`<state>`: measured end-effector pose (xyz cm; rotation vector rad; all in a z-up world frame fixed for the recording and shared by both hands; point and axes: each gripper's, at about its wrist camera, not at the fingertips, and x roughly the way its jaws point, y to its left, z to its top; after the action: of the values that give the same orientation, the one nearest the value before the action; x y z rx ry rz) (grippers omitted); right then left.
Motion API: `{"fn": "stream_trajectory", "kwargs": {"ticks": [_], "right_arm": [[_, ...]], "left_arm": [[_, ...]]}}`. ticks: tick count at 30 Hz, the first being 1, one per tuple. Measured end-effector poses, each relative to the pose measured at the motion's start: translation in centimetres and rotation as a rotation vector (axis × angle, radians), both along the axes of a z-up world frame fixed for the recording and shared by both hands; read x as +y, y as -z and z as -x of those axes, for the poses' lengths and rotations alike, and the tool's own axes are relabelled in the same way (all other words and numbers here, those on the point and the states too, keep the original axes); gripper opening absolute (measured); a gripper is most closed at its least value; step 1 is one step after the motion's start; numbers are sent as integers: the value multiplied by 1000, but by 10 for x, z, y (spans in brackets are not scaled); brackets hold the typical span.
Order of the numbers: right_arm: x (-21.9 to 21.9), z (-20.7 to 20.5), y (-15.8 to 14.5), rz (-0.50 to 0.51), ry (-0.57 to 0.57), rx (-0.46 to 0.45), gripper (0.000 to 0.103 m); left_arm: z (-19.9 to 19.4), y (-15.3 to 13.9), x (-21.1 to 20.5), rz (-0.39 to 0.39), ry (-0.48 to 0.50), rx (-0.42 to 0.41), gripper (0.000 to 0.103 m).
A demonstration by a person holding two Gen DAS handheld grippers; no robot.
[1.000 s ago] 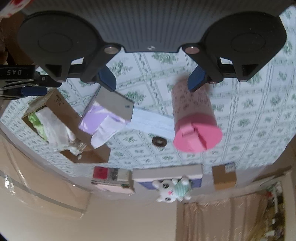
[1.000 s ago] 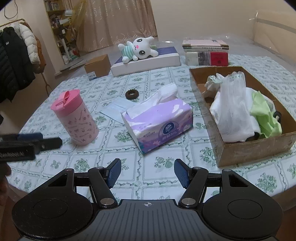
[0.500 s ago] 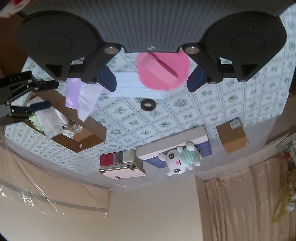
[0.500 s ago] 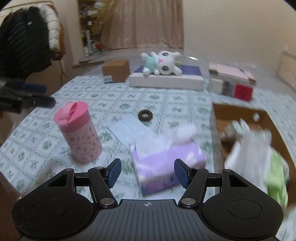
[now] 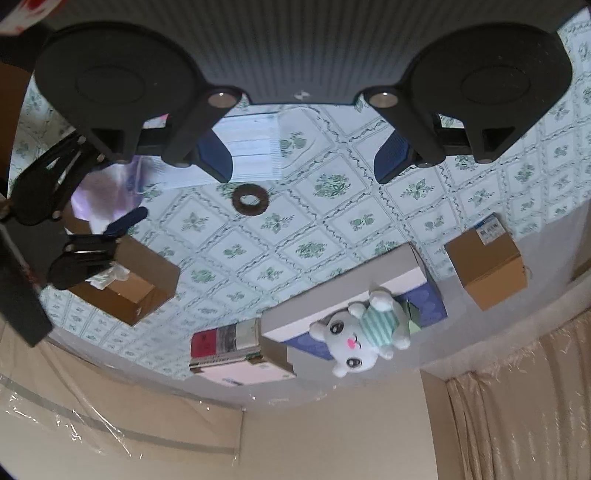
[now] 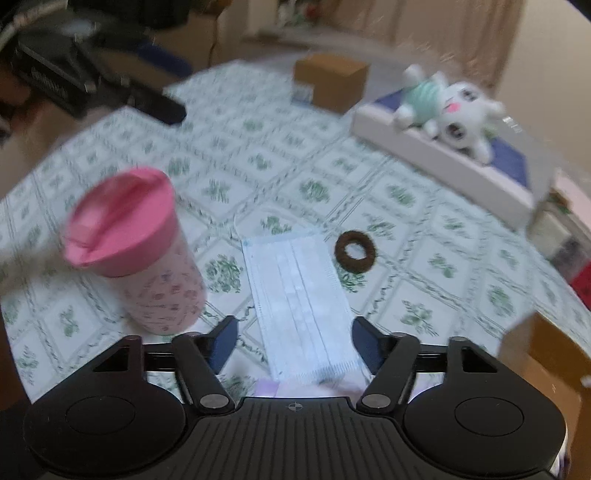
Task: Organize soft objects
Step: 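Reach both tools down toward the blue face mask and brown scrunchie, then grasp the blue face mask with the right tool while the left tool grasps the brown scrunchie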
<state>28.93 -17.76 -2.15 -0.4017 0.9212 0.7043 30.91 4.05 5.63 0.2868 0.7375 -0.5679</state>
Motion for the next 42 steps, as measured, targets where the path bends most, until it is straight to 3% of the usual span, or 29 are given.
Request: {"fn": "stream_trajectory", "kwargs": {"ticks": [7, 13, 15, 22, 25, 28, 30, 31, 32, 33, 38, 42], "right_arm": [[33, -54, 47, 130, -120, 117, 86], [50, -76, 79, 204, -185, 192, 88], [52, -81, 84, 212, -189, 201, 96], [49, -89, 89, 204, -153, 247, 96], [48, -87, 86, 198, -151, 252, 85], [50, -83, 80, 192, -161, 252, 63], [50, -81, 76, 187, -165, 252, 37], [51, -80, 74, 185, -164, 251, 30], [50, -79, 72, 184, -162, 248, 11], [49, -78, 70, 182, -157, 246, 3], [26, -75, 49, 109, -69, 192, 3], [-13, -88, 21, 20, 91, 127, 3]], "left_arm": [[-42, 29, 5, -21, 7, 38, 82], [-58, 51, 10, -2, 6, 64, 82], [-60, 57, 9, -3, 9, 72, 82], [-63, 71, 10, -1, 10, 96, 82], [-63, 73, 10, -10, 7, 96, 82], [-62, 71, 9, -19, 7, 93, 82], [-62, 69, 9, -21, 6, 91, 82], [-62, 68, 8, -22, 5, 89, 82], [-63, 67, 8, -24, 5, 88, 82], [-63, 66, 7, -26, 5, 85, 82], [-70, 62, 0, -32, 10, 77, 82], [-80, 66, -16, -42, 37, 79, 82]]}}
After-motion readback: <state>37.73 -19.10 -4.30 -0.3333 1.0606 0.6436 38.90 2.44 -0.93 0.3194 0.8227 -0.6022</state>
